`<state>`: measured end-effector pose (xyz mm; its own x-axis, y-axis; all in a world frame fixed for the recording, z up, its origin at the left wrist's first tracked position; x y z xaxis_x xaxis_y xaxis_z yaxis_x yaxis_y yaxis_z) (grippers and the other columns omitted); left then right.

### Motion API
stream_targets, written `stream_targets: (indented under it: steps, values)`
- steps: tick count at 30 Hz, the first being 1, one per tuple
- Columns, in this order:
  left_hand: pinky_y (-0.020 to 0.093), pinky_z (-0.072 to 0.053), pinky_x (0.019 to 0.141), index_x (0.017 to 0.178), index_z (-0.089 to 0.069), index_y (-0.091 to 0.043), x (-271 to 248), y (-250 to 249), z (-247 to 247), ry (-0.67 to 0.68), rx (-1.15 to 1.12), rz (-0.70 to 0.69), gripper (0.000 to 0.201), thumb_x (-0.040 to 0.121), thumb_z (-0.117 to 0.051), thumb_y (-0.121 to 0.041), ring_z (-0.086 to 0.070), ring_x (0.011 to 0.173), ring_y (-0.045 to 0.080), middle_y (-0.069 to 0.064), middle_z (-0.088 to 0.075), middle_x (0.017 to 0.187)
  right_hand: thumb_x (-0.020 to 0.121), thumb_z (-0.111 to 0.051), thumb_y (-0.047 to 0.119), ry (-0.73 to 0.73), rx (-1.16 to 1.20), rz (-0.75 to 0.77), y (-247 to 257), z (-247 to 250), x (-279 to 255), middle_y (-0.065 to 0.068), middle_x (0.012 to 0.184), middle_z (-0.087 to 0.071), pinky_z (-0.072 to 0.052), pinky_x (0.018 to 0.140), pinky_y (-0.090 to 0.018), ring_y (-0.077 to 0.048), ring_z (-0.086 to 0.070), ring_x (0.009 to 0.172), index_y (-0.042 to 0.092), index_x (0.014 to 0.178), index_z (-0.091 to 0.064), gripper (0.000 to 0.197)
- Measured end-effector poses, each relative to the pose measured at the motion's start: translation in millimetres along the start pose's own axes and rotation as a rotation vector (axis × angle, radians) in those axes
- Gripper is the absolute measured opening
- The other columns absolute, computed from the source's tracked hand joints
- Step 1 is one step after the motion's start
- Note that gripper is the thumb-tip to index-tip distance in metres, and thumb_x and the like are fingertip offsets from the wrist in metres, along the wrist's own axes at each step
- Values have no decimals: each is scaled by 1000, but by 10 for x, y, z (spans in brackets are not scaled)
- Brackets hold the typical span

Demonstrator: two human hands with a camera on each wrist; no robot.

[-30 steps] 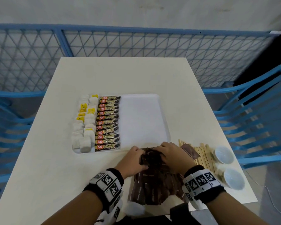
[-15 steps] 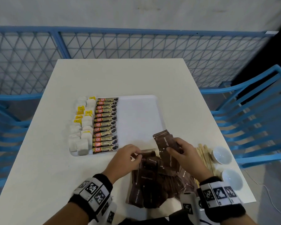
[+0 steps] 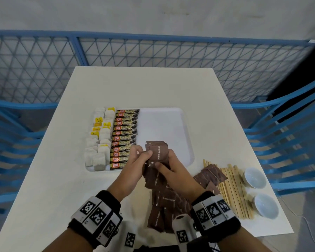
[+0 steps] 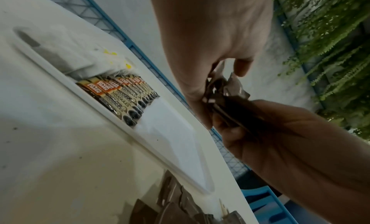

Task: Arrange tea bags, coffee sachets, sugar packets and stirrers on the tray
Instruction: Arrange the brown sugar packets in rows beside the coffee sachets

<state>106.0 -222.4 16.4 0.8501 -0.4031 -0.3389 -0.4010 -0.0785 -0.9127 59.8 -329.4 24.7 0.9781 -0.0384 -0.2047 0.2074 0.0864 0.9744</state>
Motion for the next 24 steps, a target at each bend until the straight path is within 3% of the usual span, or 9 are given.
stream_targets:
  steps: [1,3,5,8,11,15,18,21,24]
  values:
    - [28,-47,68,95,-46,-21,-5,14,14,-4,-52,10,12,89,-56,-21,-61,79,14,2,-64,84,95,-47,7,24,19,4,10,-43,15,5,106,-58,-49,84,-18,5,-58,94,19,115,-42,23]
    - [27,-54,74,111,-54,-25,-11,32,35,18,-77,28,34,78,-65,-23,-68,91,14,-1,-72,96,95,-48,8,76,12,27,26,-103,35,3,113,-57,-48,88,-18,3,-57,101,18,121,-40,28]
    - [27,-55,71,105,-64,-17,-28,3,53,17,-71,59,24,82,-64,-13,-69,90,19,3,-74,93,92,-53,7,119,22,49,30,-148,36,3,116,-56,-47,89,-17,3,-56,104,18,126,-39,39]
    - [32,-57,69,98,-70,-12,-22,18,148,-61,-97,119,15,85,-62,-9,-70,85,25,11,-74,93,84,-64,5,150,106,54,13,-205,15,-3,118,-58,-50,94,-32,-14,-59,110,28,126,-39,54]
    - [35,-59,72,103,-67,-6,-21,16,163,-69,-148,115,18,88,-59,-8,-69,87,29,20,-71,99,79,-69,5,163,120,48,-15,-232,-7,-4,112,-62,-52,92,-39,-22,-61,106,41,124,-38,65]
    - [32,-59,74,110,-60,-1,10,-38,257,-140,-276,65,21,94,-46,-3,-71,87,23,17,-71,98,80,-70,6,166,139,-45,-119,-171,-24,-10,105,-67,-54,87,-41,-25,-66,98,47,128,-29,76]
    - [33,-60,71,107,-58,-1,10,-77,373,-178,-336,56,23,95,-39,3,-71,79,21,16,-66,92,82,-67,3,97,117,-49,-115,-12,-28,-10,104,-68,-55,84,-34,-20,-67,95,38,127,-34,66]
    - [34,-59,70,105,-60,-7,-17,-44,359,-150,-294,109,27,92,-41,6,-70,74,20,13,-63,89,83,-66,4,12,149,-8,-21,111,5,-13,108,-67,-54,87,-37,-23,-66,98,29,120,-47,48]
    - [35,-58,75,123,-57,-13,-56,-2,195,-22,-256,165,32,93,-51,-21,-70,81,17,7,-70,98,83,-66,8,-85,175,39,90,149,106,-5,108,-65,-56,82,-31,-14,-65,94,23,113,-55,35]
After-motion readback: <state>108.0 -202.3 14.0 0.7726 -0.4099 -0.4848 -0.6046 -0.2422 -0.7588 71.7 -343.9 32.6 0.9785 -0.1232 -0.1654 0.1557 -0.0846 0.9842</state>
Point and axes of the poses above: each hand's wrist, its own x-axis towards the middle knuckle, its own z-axis out of the back of the hand, y = z × x, the point moved 6 cm from there along x, towards the middle knuckle
